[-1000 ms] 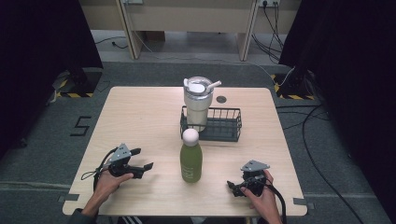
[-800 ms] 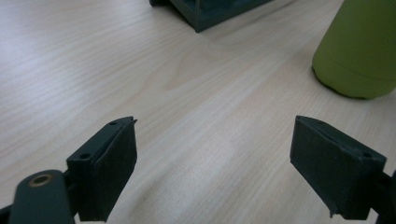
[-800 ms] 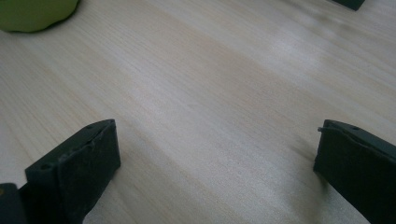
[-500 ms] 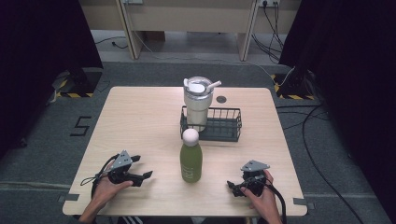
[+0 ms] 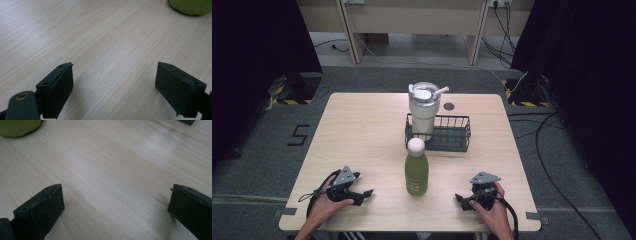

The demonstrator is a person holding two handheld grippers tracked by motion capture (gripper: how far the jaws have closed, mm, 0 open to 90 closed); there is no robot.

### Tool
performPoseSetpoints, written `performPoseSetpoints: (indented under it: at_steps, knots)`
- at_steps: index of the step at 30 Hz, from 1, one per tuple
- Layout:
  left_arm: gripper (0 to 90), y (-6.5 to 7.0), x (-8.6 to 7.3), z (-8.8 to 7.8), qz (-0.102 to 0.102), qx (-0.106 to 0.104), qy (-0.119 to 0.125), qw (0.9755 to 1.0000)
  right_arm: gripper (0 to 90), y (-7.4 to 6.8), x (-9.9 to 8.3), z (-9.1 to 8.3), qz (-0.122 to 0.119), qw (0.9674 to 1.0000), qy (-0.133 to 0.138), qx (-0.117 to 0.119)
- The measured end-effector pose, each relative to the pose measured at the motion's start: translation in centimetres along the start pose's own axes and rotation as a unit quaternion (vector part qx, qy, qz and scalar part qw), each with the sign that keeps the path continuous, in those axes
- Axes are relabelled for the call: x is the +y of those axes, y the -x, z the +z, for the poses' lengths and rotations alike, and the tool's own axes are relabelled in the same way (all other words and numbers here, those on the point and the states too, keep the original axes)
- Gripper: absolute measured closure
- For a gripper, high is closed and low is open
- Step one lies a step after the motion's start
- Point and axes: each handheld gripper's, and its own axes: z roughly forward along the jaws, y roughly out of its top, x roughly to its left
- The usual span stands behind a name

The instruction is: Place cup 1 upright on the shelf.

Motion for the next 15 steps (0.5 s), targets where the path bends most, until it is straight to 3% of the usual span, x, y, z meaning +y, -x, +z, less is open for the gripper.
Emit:
performPoseSetpoints:
  at_steps: [15]
  knots:
    - [13.9,0.03,-0.04,0.09,-0.006,-0.008,-0.008,0.9999,0.5,-0.02,-0.01,-0.02,0.001,1.0000,0.000,0.000]
